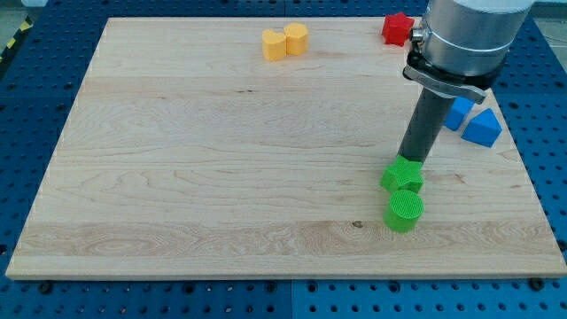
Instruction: Move the yellow hexagon above the green star
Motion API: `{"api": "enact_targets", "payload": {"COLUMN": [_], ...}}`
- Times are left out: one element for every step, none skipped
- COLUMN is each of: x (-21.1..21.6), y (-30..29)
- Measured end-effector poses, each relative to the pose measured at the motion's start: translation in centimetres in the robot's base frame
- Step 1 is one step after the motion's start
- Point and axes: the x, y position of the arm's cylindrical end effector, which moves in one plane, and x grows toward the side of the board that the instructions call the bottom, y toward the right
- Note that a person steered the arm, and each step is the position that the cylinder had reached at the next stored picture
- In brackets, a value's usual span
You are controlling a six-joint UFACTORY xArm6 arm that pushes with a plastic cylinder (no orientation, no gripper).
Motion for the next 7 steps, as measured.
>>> {"api": "enact_targets", "payload": {"x": [0.2,0.2,0.1,-0.2,-1.7,-2.5,-4.1], "y": [-0.6,-0.6,-0.2,-0.2,-0.2,-0.2,-0.2]}}
